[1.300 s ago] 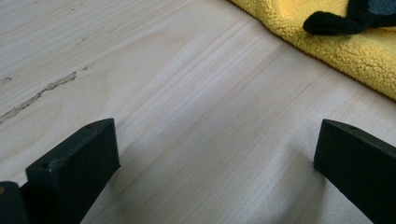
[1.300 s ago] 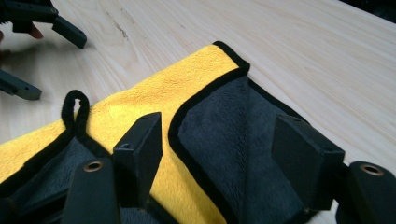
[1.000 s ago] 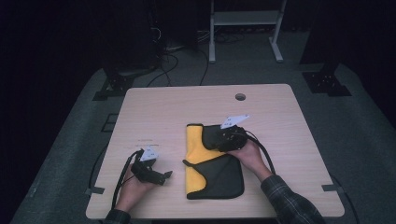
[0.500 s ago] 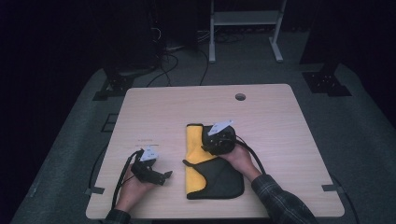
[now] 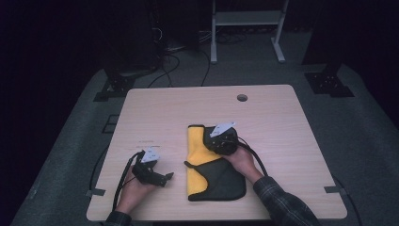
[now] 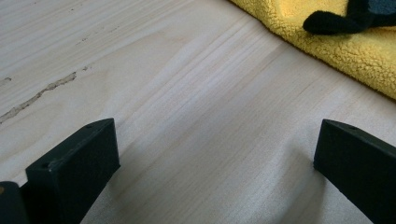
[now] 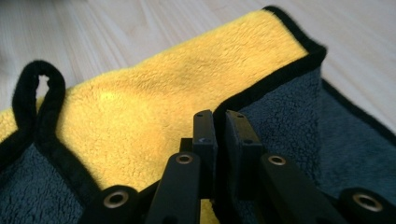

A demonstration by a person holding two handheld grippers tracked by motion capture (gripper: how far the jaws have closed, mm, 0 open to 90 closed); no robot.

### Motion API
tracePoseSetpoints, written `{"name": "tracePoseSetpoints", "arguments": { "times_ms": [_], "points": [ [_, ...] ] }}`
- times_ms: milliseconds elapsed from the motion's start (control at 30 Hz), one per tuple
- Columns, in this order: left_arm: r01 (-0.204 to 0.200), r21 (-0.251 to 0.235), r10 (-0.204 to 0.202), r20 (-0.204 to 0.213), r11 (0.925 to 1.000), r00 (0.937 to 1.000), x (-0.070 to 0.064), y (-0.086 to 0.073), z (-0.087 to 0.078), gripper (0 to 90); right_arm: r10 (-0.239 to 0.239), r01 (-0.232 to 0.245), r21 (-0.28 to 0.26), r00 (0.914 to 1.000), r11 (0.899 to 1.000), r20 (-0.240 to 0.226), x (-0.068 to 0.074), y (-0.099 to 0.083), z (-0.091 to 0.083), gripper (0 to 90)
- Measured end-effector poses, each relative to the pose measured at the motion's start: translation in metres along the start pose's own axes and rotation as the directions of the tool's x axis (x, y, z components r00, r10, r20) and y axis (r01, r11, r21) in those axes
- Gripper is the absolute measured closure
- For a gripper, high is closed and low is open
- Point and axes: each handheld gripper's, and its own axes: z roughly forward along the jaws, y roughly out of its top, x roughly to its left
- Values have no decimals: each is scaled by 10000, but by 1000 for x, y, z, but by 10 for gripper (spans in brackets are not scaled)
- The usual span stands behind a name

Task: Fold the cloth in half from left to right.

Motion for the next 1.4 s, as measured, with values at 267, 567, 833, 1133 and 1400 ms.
{"name": "tracePoseSetpoints", "arguments": {
  "times_ms": [267,567,833,1133,1400],
  "points": [
    [-21,-23,21,-15,10000,10000,0,0,0,0,407,-385,-543,9983,9978,406,-17,7,-21,826],
    [-3,-25,3,-7,10000,10000,0,0,0,0,1084,-1009,-706,9876,9924,1133,-49,11,-37,827],
    [-9,-17,9,-13,10000,10000,0,0,0,0,1759,-1685,-569,9695,9841,1707,-74,1,-37,827],
    [11,-17,-11,-20,10000,10000,0,0,0,0,1852,-1885,-44,9597,9821,2112,-88,-16,-20,814],
    [9,-20,-9,-14,10000,10000,0,-1,-1,0,1720,-1838,177,9461,9828,2746,-94,-23,-19,719]
  ]
}}
